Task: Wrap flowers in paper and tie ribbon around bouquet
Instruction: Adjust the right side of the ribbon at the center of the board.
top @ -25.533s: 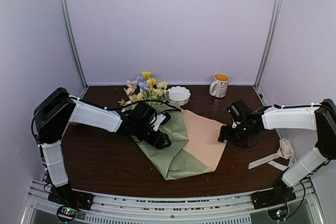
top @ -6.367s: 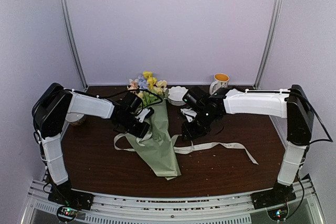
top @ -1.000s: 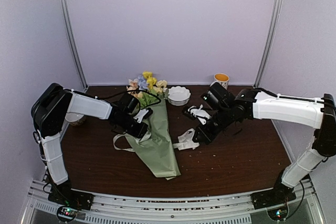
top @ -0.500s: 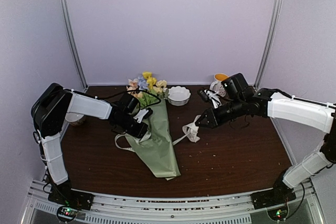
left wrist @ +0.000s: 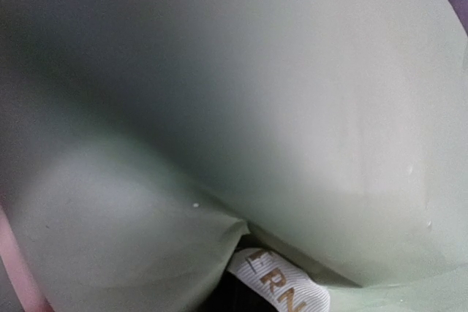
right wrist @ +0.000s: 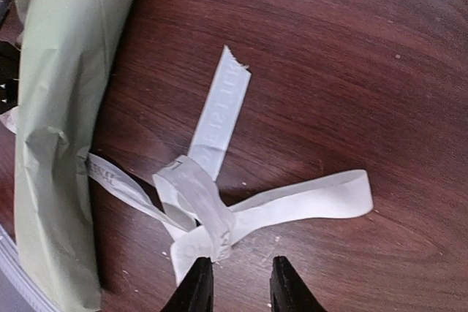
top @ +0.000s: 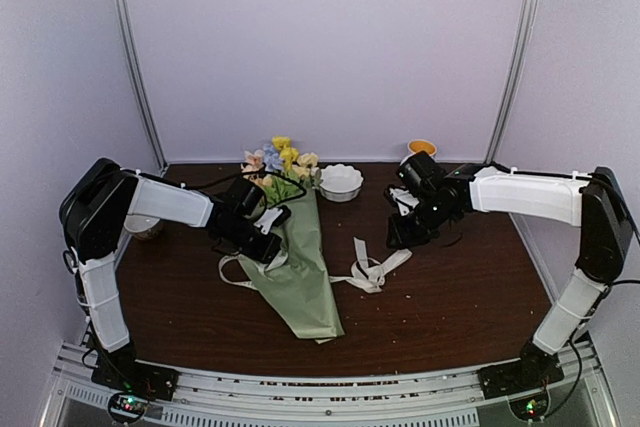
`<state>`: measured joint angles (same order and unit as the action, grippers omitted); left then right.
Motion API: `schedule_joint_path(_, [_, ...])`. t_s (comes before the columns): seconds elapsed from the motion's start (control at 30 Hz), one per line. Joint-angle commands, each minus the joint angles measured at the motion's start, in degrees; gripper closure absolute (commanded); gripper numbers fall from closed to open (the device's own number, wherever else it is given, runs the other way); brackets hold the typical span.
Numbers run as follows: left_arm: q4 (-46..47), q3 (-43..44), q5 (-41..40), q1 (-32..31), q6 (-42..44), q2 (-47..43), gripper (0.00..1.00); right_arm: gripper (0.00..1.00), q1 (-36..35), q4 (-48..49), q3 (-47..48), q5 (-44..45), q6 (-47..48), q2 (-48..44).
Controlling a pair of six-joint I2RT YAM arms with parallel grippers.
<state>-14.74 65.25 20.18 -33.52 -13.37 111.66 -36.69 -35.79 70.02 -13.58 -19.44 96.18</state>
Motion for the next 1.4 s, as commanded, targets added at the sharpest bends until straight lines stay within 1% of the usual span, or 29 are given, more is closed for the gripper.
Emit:
schedule_joint_path(0.0, [-6.0, -2.3, -6.0, 1.9, 1.1, 3.8, 1.0, 0.71, -5.1, -7.3, -1.3, 13.1, -0.5, -4.7])
schedule_joint_path(0.1, [-5.9, -2.2, -6.0, 1.8, 1.0, 3.9, 1.0, 0.7, -10.8, -6.5, -2.4, 13.7, -4.3, -5.2])
schedule_joint_path(0.13, [-5.9, -2.2, -6.0, 1.9, 1.0, 4.0, 1.0, 0.68, -12.4, -5.7, -2.4, 13.6, -5.7, -4.8])
schedule_joint_path(0.17, [-5.9, -2.2, -5.9, 1.8, 1.1, 3.9, 1.0, 0.65, -13.8, -5.4, -2.0, 14.4, -6.5, -3.9])
schedule_joint_path(0.23, [-5.9, -2.2, -5.8, 1.8, 1.1, 4.0, 1.0, 0.63, -15.7, -6.8, 0.3, 18.6, -7.3, -1.4])
schedule_joint_path(0.33, [-6.0, -2.2, -5.7, 1.8, 1.2, 4.0, 1.0, 0.62, -16.0, -9.4, 3.7, 20.2, -8.0, 2.8])
schedule_joint_path(0.37, [-6.1, -2.2, -5.7, 1.8, 1.3, 4.0, 1.0, 0.61, -16.0, -9.9, 4.4, 20.3, -8.4, 4.2])
schedule_joint_path(0.47, [-5.9, -2.3, -5.8, 1.8, 1.2, 3.9, 1.0, 0.57, -16.5, -9.3, 3.8, 18.6, -9.3, 5.7])
schedule_joint_path(0.63, [-5.8, -2.2, -5.6, 1.8, 1.2, 4.2, 1.0, 0.58, -17.6, -8.3, 3.8, 17.0, -9.6, 7.8])
schedule_joint_path(0.7, [-5.8, -2.2, -5.6, 1.8, 1.3, 4.2, 1.0, 0.61, -17.5, -8.3, 4.2, 17.0, -9.6, 8.9])
schedule_joint_path(0.8, [-5.8, -2.4, -5.7, 1.8, 1.3, 4.1, 1.0, 0.7, -17.5, -8.1, 4.7, 16.4, -9.4, 9.9])
schedule_joint_path(1.0, [-5.8, -2.4, -5.7, 1.8, 1.2, 4.1, 1.0, 0.71, -17.5, -9.4, 5.7, 18.2, -9.3, 11.5])
schedule_joint_path(1.1, [-5.8, -2.4, -5.6, 1.8, 1.3, 4.1, 1.0, 0.8, -17.3, -9.5, 6.6, 19.8, -9.1, 11.8])
schedule_joint_path(1.13, [-5.8, -2.3, -5.6, 1.9, 1.3, 4.1, 1.0, 0.87, -17.2, -9.6, 6.9, 20.2, -9.0, 11.9])
schedule_joint_path(1.17, [-5.8, -2.3, -5.7, 1.8, 1.3, 4.1, 1.0, 0.9, -17.1, -9.6, 7.3, 20.5, -8.8, 12.0])
schedule_joint_path(1.2, [-5.8, -2.3, -5.7, 1.8, 1.3, 4.1, 1.0, 0.98, -16.9, -9.6, 7.6, 20.5, -8.5, 12.0])
schedule_joint_path(1.23, [-5.8, -2.3, -5.7, 1.9, 1.3, 4.0, 1.0, 1.0, -16.8, -9.8, 8.0, 20.7, -7.9, 11.9])
schedule_joint_path(1.3, [-5.8, -2.5, -5.7, 1.9, 1.3, 4.0, 1.0, 1.0, -16.8, -10.0, 9.1, 20.6, -5.5, 10.8])
schedule_joint_path(1.37, [-5.7, -2.4, -5.8, 1.8, 1.3, 4.1, 1.0, 1.0, -17.1, -8.9, 9.0, 18.9, -1.3, 7.2])
